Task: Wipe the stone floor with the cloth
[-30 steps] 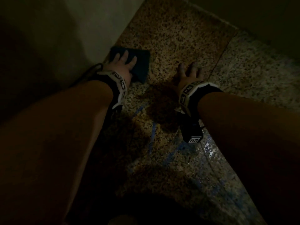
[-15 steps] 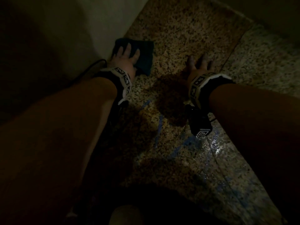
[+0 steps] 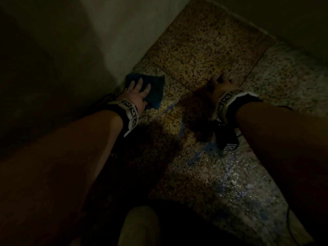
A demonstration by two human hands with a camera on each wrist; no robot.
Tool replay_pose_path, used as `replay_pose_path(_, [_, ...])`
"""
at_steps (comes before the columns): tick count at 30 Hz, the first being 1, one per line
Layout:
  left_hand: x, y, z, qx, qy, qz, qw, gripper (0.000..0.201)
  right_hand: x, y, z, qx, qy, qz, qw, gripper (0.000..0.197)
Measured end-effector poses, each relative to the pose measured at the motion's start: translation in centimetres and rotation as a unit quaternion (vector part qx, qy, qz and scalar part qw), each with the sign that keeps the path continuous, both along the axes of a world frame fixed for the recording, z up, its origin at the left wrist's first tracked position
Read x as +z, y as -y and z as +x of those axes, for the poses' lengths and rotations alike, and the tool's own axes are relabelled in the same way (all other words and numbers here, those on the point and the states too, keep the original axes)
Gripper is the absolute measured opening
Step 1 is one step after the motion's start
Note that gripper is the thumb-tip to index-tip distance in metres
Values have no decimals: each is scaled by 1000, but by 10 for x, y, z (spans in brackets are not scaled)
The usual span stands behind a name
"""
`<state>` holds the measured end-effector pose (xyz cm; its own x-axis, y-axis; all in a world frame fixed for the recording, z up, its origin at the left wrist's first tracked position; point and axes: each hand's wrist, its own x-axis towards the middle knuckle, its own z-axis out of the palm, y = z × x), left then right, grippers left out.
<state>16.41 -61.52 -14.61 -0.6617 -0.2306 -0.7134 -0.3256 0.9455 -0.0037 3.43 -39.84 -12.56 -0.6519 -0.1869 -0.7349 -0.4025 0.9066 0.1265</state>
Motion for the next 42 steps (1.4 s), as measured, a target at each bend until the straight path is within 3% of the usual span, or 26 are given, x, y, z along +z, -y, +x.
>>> replay_pose_path(7, [-3, -6, 11, 5, 1, -13, 1000, 60, -8, -23, 17, -74, 16, -29, 997, 71])
replay_pose_path(19, [-8, 1, 6, -6, -44, 11, 999, 61, -15, -33, 15, -60, 24, -43, 997, 65])
replay_pose_path(31, [-14, -4, -48, -2, -77, -10, 997, 61, -17, -38, 15, -45, 22, -56, 997, 67])
replay_pose_path(37, [-8, -13, -41, -13, -48, -17, 999, 60, -14, -39, 15, -51, 29, -61, 996, 66])
replay_pose_path(42, [-9, -37, -4, -56, -42, -23, 997, 60, -11, -37, 14, -56, 32, -64, 996, 67])
